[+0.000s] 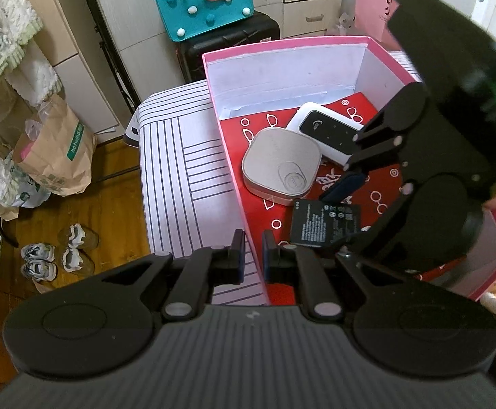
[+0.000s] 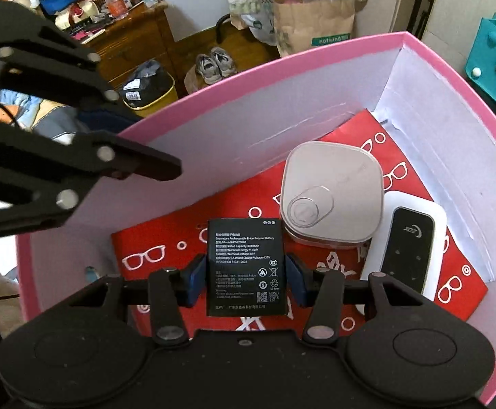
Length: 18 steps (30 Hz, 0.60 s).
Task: Organize rigid objects
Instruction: 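Place the black battery onto the red cloth in the box, release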
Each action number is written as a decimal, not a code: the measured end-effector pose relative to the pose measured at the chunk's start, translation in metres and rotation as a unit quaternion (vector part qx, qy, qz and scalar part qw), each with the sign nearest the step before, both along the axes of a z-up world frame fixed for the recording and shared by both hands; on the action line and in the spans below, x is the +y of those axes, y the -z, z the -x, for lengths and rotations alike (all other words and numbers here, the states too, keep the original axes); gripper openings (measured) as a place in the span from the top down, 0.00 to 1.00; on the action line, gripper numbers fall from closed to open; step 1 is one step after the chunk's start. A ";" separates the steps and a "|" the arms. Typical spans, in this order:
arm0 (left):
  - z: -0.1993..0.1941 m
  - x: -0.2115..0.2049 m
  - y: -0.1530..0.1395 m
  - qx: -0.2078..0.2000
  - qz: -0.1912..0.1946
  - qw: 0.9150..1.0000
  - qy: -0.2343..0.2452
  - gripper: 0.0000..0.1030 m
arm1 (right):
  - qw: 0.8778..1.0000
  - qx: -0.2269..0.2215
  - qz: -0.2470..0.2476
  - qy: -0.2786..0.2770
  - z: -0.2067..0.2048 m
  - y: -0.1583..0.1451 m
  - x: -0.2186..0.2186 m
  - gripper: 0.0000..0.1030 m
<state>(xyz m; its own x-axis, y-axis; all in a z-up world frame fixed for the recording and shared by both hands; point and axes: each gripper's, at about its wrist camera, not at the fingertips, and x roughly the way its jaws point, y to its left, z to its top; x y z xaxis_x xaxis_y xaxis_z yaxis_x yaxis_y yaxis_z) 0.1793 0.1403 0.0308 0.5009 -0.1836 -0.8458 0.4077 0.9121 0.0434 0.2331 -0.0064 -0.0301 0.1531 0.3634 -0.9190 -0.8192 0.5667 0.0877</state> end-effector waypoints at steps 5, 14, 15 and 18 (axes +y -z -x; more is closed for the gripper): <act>0.003 0.001 0.000 -0.002 0.001 1.000 -0.002 0.92 | 1.000 -0.015 0.003 0.009 -0.006 0.000 0.005 0.50; 0.004 0.003 -0.003 -0.003 0.006 1.000 -0.002 0.92 | 0.994 -0.055 -0.079 0.045 0.003 -0.042 -0.031 0.51; 0.004 0.003 -0.003 -0.003 0.006 1.000 -0.002 0.92 | 0.993 -0.056 -0.094 0.053 0.006 -0.049 -0.042 0.51; 0.003 0.003 -0.002 -0.003 0.007 1.000 -0.003 0.92 | 0.985 -0.066 -0.135 0.081 0.019 -0.066 -0.077 0.49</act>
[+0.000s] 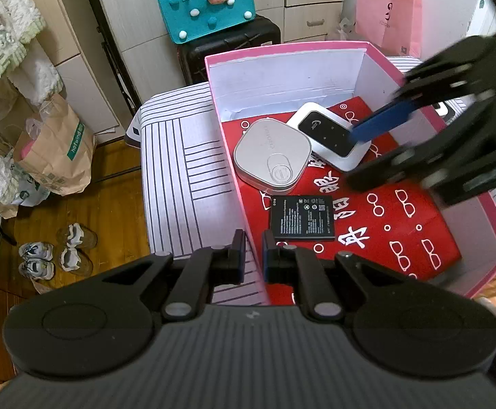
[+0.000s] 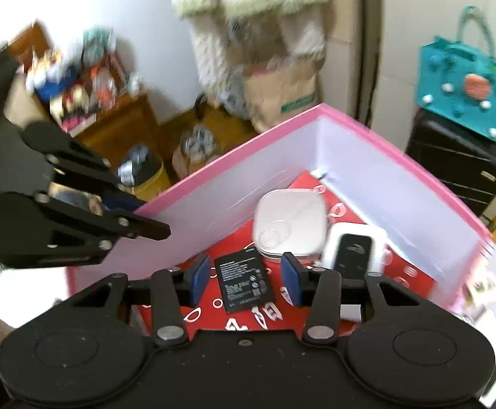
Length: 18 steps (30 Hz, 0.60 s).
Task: Organize rigid objects
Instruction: 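Place the black battery onto the red cloth in the box, release, then grasp the second white Wi-Fi router with the right tool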
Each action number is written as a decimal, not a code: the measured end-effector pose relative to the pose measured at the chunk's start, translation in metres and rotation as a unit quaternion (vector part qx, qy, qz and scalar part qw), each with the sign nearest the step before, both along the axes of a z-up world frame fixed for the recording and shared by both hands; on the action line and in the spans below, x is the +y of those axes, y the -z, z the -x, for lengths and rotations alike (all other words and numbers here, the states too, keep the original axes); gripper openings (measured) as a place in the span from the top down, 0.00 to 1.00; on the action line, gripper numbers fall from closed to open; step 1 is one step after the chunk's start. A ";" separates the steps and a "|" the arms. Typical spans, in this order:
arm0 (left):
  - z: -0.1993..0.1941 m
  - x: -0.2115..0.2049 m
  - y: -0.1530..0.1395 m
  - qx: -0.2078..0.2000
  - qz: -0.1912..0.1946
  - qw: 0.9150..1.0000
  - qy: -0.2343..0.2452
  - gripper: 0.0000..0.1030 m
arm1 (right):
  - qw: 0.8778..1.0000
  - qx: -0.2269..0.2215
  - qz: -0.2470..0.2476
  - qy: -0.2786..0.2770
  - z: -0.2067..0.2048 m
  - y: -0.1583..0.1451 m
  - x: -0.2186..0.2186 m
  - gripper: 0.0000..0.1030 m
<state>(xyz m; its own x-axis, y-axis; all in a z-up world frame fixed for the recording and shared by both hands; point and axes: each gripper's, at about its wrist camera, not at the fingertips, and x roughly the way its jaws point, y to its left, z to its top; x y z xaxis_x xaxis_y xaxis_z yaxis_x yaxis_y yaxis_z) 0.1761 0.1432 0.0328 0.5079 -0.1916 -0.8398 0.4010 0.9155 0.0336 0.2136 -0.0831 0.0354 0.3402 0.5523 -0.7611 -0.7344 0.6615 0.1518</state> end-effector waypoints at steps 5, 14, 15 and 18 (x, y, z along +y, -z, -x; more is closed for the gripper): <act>-0.001 0.001 0.000 0.002 0.003 1.000 -0.005 0.92 | 0.997 -0.039 -0.040 0.052 0.020 -0.013 -0.052 0.41; -0.004 -0.001 0.002 0.004 0.004 1.000 -0.020 0.92 | 0.980 -0.113 -0.052 0.155 0.038 0.001 -0.141 0.38; -0.004 -0.001 0.002 0.005 0.005 1.000 -0.023 0.92 | 0.977 -0.120 -0.052 0.167 0.039 0.004 -0.147 0.37; -0.004 0.000 0.003 0.005 0.012 0.999 -0.035 0.92 | 0.970 -0.130 -0.051 0.198 0.038 0.012 -0.171 0.36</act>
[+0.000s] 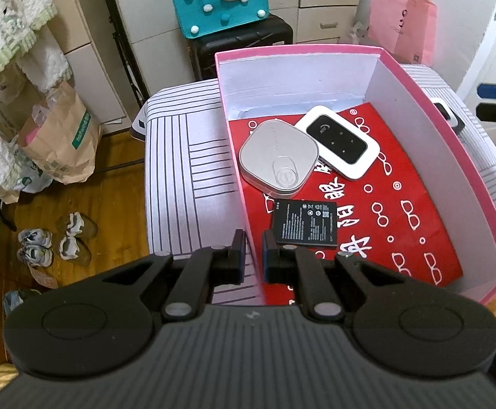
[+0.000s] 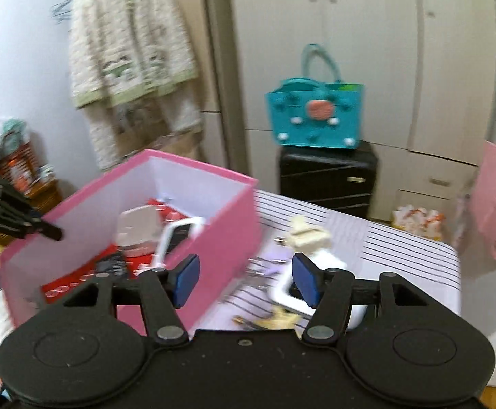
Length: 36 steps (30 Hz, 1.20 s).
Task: Organize rigid objects
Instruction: 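Grasp the second white Wi-Fi router with the right tool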
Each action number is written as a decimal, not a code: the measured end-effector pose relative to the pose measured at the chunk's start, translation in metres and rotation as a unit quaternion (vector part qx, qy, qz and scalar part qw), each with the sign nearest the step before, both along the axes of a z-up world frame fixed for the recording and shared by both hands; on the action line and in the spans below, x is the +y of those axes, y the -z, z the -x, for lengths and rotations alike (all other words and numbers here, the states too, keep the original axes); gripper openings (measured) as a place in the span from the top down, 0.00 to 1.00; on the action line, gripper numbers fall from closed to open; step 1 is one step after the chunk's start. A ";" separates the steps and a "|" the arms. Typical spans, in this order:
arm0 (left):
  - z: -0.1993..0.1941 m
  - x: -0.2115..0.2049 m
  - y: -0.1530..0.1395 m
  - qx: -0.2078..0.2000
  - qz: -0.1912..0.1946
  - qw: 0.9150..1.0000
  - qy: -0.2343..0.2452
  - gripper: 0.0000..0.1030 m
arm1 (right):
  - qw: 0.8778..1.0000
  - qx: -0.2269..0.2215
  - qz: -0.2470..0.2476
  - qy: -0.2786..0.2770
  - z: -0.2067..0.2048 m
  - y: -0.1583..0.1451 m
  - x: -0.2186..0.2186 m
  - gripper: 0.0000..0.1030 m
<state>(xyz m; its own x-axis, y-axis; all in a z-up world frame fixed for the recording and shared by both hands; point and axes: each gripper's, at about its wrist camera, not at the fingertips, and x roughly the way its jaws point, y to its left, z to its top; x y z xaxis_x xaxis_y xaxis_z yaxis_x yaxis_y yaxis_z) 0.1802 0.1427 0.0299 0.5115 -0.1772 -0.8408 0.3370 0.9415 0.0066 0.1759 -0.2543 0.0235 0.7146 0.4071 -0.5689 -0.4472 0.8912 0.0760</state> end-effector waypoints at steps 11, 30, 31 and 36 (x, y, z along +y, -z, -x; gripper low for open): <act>0.001 0.001 0.002 0.003 0.010 1.000 -0.021 0.92 | 0.999 -0.002 0.021 0.032 -0.021 0.043 -0.029 0.17; -0.005 -0.003 0.004 0.006 0.007 0.999 -0.037 0.92 | 0.991 0.111 -0.058 -0.045 -0.120 0.082 -0.054 0.11; -0.005 -0.003 0.004 0.005 0.007 0.999 -0.036 0.92 | 0.990 0.115 -0.071 -0.049 -0.118 0.083 -0.057 0.12; -0.004 -0.004 0.004 0.002 0.005 0.999 -0.034 0.92 | 0.987 0.117 -0.086 -0.070 -0.101 0.083 -0.063 0.13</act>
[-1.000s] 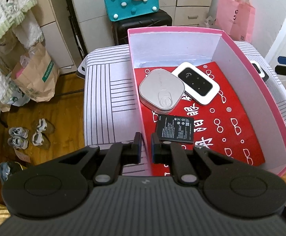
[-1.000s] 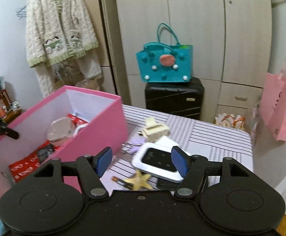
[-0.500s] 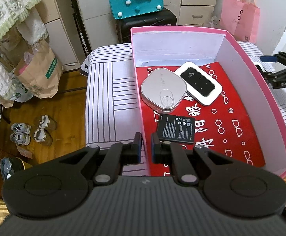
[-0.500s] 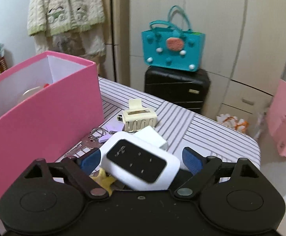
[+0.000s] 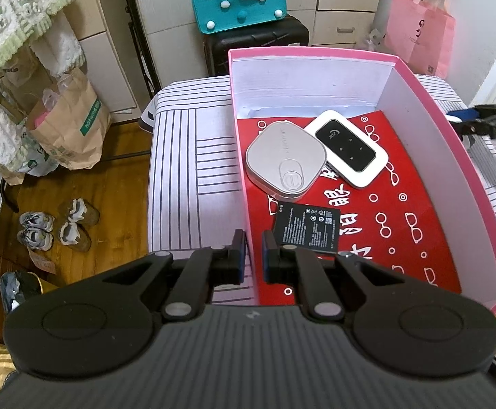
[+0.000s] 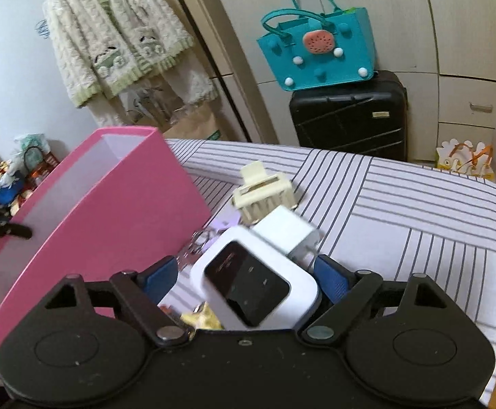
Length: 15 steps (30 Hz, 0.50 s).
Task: Organize rigid objects
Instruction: 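Grasp the second white Wi-Fi router with the right tool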
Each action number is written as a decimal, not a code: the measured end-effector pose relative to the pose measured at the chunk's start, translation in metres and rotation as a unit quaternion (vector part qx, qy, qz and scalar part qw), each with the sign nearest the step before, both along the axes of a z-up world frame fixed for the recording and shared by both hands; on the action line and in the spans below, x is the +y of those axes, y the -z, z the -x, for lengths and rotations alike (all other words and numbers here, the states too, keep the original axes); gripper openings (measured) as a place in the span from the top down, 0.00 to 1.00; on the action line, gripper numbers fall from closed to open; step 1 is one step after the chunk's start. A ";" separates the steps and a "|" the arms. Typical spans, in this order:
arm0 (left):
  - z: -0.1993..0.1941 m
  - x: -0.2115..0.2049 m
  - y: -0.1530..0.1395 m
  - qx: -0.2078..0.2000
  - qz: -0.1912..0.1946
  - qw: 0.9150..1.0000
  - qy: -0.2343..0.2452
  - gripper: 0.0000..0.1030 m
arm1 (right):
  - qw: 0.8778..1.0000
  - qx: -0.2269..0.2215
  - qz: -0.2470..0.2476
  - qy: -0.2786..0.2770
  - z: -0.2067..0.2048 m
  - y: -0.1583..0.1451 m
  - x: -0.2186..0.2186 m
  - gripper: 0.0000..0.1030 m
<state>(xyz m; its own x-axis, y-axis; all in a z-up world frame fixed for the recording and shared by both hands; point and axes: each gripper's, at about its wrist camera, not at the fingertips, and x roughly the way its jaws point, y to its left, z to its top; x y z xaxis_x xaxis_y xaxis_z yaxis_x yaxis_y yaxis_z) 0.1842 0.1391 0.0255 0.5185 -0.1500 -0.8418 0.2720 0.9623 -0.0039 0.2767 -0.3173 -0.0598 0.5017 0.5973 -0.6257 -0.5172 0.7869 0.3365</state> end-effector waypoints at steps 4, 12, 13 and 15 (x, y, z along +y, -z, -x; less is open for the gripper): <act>0.001 0.000 0.000 0.000 0.002 1.000 -0.001 0.92 | 0.999 -0.006 0.029 -0.023 0.017 0.001 0.006 0.18; 0.000 -0.001 -0.002 0.000 -0.006 1.000 0.003 0.92 | 0.986 -0.055 0.152 -0.034 0.041 -0.006 0.038 0.31; 0.000 -0.002 -0.002 0.000 -0.009 1.000 0.005 0.92 | 0.985 -0.059 0.157 -0.031 0.040 -0.007 0.042 0.31; 0.000 -0.003 -0.002 0.000 -0.012 1.000 0.008 0.92 | 0.985 -0.064 0.159 -0.031 0.036 -0.010 0.046 0.30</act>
